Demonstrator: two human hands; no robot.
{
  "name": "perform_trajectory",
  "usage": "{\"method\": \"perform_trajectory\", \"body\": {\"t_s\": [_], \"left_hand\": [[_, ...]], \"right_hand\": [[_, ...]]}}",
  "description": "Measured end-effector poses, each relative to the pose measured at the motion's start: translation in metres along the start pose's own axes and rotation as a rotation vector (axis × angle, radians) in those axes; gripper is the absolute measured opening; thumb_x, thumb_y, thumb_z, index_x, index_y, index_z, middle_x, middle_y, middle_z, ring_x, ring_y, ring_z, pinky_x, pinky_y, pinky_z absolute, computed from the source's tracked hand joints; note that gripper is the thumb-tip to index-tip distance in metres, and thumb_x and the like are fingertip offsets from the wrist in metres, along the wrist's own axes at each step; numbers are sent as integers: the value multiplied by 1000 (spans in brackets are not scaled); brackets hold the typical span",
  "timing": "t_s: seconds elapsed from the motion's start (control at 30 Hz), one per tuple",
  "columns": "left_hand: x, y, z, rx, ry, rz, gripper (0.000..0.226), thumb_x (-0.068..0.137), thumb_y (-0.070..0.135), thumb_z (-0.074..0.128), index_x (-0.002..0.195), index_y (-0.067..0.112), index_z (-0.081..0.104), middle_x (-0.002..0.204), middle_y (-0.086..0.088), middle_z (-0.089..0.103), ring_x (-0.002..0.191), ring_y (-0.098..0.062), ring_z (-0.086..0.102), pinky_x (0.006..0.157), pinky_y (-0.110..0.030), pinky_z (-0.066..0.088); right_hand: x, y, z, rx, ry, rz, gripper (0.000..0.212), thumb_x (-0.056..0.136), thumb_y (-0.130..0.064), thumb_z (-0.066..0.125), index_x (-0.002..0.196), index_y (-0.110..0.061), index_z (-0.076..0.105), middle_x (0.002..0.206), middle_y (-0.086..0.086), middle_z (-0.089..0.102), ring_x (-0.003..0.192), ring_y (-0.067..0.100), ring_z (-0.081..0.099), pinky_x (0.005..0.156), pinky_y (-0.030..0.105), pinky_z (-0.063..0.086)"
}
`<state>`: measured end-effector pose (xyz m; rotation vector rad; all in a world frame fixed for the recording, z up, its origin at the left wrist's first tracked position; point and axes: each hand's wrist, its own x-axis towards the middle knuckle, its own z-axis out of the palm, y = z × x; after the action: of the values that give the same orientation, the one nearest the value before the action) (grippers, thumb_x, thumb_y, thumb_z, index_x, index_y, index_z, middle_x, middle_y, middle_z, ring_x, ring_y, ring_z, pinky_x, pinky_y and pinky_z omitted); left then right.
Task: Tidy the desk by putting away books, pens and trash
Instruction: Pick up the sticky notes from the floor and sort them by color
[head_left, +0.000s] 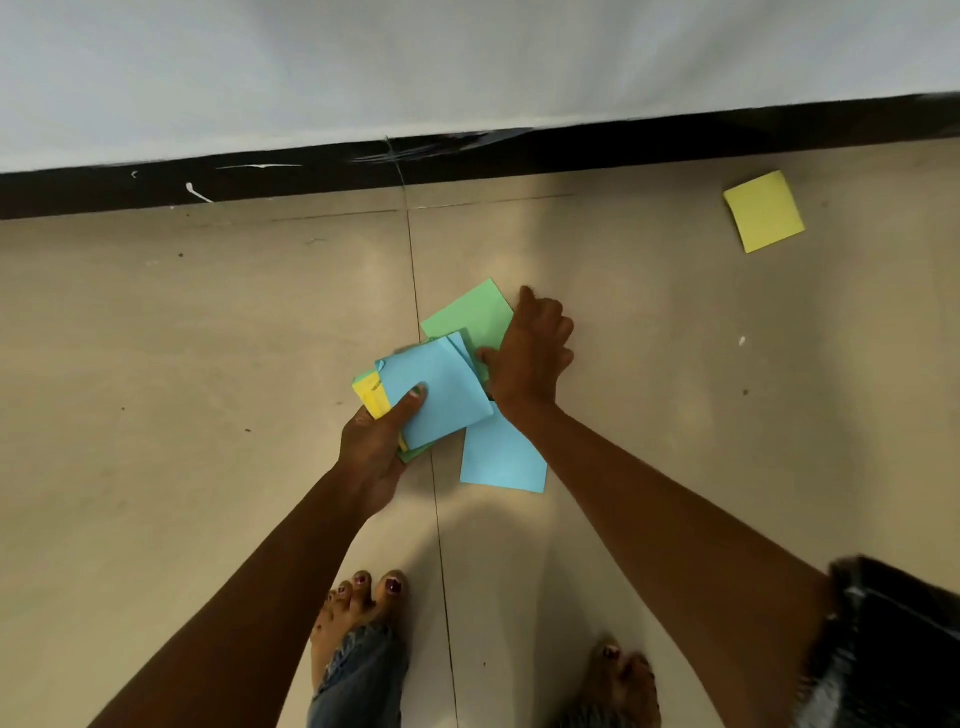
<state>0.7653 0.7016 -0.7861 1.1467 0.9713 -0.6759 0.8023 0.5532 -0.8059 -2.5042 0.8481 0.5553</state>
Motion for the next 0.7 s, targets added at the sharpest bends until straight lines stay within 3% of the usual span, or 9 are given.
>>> {"method": "perform_trajectory", "body": {"t_s": [0.1,0.2,0.27,0.33,0.47,0.57,0.63,0.7], "left_hand": [[-2,-2,-1,-2,-10,3,42,85,14,66,125,17,56,114,-5,65,91,-18,64,59,-25,58],[-2,-3,-1,-7,-12,14,41,85,13,66,125,17,56,116,-5,65,92,-18,64,61,-26,58],[-1,-3,-1,-11,-5,11,40,85,14,66,123,18,57,116,-5,65,92,-18,64,62,-27,57],[0,-4,0,-17,1,5,37,85,15,67,120,20,58,116,-4,65,92,-17,64,63,-27,57],[0,-9,3,-7,4,-2,41,84,16,68,124,18,56,120,-5,65,97,-19,64,69,-30,56],[-2,-14,10,-2,-33,-6,42,86,20,65,127,17,56,119,-5,65,99,-21,64,73,-31,57],[-4,-14,18,-9,-90,-30,40,86,32,62,124,19,57,116,-4,67,96,-19,65,75,-30,58],[-6,-13,26,19,-151,-78,53,77,49,60,122,20,59,116,-3,68,100,-20,66,84,-35,56]], "right_hand": [[5,-7,2,105,-55,124,82,79,-19,73,142,-17,21,130,13,40,121,30,38,88,45,41],[11,-5,-1,19,-46,94,48,84,-13,66,126,-17,43,126,11,43,119,29,39,87,43,39],[11,2,-6,24,-16,43,30,88,-20,61,116,-12,53,122,12,47,117,30,42,88,42,37],[7,11,-13,279,80,75,25,92,-22,54,111,-6,55,116,14,55,110,31,51,88,39,39],[-18,26,-32,841,353,122,13,94,-12,50,99,-1,55,91,6,64,78,20,57,61,18,39],[-42,39,-38,975,195,42,5,92,-11,54,88,-10,54,75,-6,57,66,8,53,59,16,42],[-57,48,-34,899,21,-17,7,90,-13,59,85,-11,56,72,-3,57,64,7,51,56,15,40],[-69,55,-27,755,-78,-55,7,88,-15,61,85,-10,58,73,-2,58,64,9,52,54,12,37]]}}
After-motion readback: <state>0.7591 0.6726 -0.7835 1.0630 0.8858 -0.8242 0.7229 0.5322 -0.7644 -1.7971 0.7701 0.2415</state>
